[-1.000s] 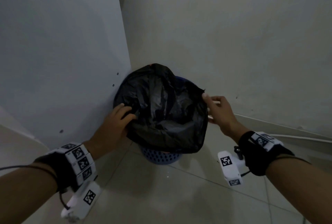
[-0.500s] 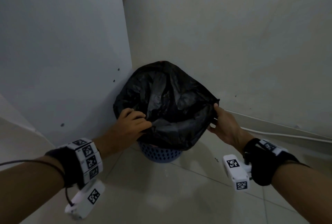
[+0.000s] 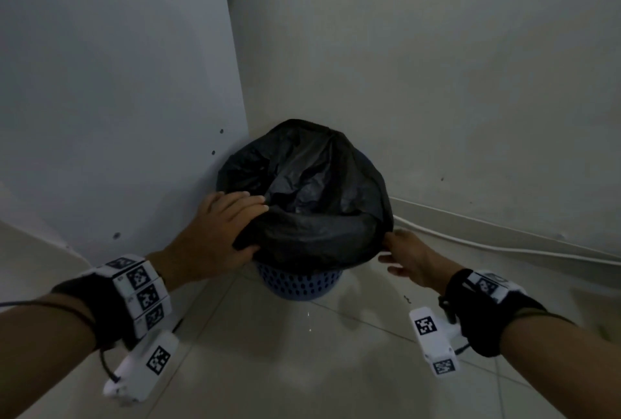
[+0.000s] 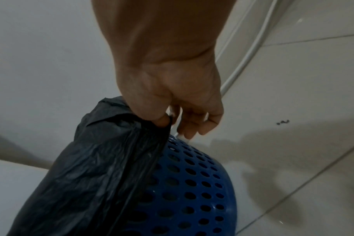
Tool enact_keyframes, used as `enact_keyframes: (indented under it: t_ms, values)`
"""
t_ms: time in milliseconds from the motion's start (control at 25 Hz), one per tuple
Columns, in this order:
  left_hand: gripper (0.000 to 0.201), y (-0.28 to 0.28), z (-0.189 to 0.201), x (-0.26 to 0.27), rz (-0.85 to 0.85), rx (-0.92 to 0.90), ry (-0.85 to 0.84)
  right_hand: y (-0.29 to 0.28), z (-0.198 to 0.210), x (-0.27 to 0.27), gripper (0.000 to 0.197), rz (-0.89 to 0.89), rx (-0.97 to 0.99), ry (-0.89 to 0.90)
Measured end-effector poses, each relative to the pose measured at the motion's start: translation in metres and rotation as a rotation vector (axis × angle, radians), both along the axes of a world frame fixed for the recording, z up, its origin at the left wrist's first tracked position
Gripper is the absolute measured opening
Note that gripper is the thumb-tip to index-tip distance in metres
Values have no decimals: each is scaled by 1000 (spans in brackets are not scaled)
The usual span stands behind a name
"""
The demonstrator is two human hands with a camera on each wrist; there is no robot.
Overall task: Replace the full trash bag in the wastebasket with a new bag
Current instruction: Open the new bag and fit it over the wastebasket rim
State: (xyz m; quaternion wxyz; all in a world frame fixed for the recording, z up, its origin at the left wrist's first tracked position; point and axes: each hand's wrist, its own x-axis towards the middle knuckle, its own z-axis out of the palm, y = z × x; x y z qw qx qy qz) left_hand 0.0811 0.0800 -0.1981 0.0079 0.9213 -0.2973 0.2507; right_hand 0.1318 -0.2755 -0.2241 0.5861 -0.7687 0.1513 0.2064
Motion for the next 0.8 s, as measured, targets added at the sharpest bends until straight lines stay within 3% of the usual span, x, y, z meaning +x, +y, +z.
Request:
enact_keyframes:
  t_ms: [80, 160, 240, 400, 560, 680, 800]
  values:
    - [56, -15, -1, -7, -67, -13, -6, 1, 8, 13, 17, -145, 20, -212]
    - [46, -20, -3, -9, -104, -55, -50, 2, 22, 25, 30, -204, 136, -281]
    - [39, -20, -4, -8, -151, -79, -88, 7, 29, 30, 42, -80, 171, -284]
    - [9, -8, -6, 0, -157, 10, -111, 19, 30, 19, 38, -17, 424, -178]
    - [39, 13, -2, 12, 42, -74, -71, 22, 25, -11, 19, 68, 365, -94]
    - [31, -4, -5, 6, -96, -88, -17, 22, 30, -11, 23, -39, 310, -152]
    - [37, -13, -3, 2, -180, -166, -14, 19, 38, 5, 27, -96, 248, -241]
